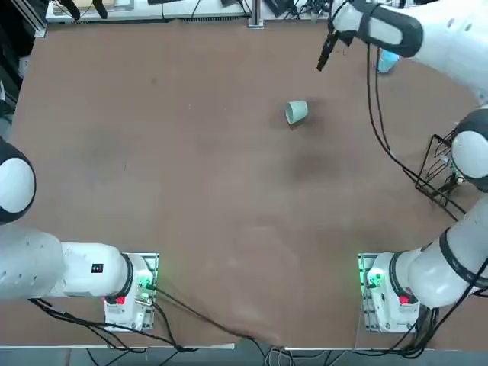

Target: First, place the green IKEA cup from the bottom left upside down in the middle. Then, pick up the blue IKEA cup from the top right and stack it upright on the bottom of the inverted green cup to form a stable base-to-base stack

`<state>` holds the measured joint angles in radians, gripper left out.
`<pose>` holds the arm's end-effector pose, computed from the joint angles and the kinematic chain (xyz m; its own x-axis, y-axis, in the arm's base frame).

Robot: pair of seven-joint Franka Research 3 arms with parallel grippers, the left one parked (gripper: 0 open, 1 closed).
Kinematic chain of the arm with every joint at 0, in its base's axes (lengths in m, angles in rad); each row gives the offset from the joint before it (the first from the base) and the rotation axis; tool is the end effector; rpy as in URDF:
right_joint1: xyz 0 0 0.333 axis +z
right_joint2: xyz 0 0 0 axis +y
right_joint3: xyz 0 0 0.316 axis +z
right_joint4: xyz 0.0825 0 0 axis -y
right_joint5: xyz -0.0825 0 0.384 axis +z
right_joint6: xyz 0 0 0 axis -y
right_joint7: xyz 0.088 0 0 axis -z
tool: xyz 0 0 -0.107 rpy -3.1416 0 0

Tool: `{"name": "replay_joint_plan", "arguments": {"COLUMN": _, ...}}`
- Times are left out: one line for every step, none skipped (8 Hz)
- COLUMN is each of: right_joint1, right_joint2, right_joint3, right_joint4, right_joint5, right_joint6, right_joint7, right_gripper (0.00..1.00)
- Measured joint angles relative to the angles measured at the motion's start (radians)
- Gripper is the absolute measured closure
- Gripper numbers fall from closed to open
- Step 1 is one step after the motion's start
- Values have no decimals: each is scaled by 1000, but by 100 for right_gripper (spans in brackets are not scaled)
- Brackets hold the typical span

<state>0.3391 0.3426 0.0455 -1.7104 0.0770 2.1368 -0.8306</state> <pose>0.6107 0.2478 0.3991 0.3842 0.9158 0.1169 0.9219 -0.3873 0.0043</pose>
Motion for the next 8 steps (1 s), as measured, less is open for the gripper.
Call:
{"name": "replay_joint_plan", "arguments": {"right_joint1": -2, "right_joint2": 38, "right_joint3": -4, "right_joint4": 0, "right_joint5": 49, "right_joint6": 34, "right_joint7": -142, "right_gripper": 0}}
{"name": "replay_joint_plan", "arguments": {"right_joint1": -6, "right_joint2": 77, "right_joint3": -8, "right_joint4": 0, "right_joint5": 122, "right_joint6": 70, "right_joint7": -292, "right_gripper": 0}}
{"name": "replay_joint_plan", "arguments": {"right_joint1": -12, "right_joint2": 114, "right_joint3": -12, "right_joint4": 1, "right_joint5": 192, "right_joint6": 102, "right_joint7": -435, "right_gripper": 0}}
{"name": "replay_joint_plan", "arguments": {"right_joint1": -17, "right_joint2": 147, "right_joint3": -14, "right_joint4": 3, "right_joint5": 241, "right_joint6": 119, "right_joint7": -545, "right_gripper": 0}}
{"name": "replay_joint_plan", "arguments": {"right_joint1": -20, "right_joint2": 173, "right_joint3": -14, "right_joint4": 5, "right_joint5": 265, "right_joint6": 124, "right_joint7": -620, "right_gripper": 0}}
{"name": "replay_joint_plan", "arguments": {"right_joint1": -20, "right_joint2": 191, "right_joint3": -14, "right_joint4": 7, "right_joint5": 271, "right_joint6": 125, "right_joint7": -669, "right_gripper": 0}}
{"name": "replay_joint_plan", "arguments": {"right_joint1": -20, "right_joint2": 205, "right_joint3": -12, "right_joint4": 8, "right_joint5": 272, "right_joint6": 125, "right_joint7": -706, "right_gripper": 0}}
{"name": "replay_joint_plan", "arguments": {"right_joint1": -19, "right_joint2": 216, "right_joint3": -7, "right_joint4": 8, "right_joint5": 272, "right_joint6": 125, "right_joint7": -741, "right_gripper": 0}}
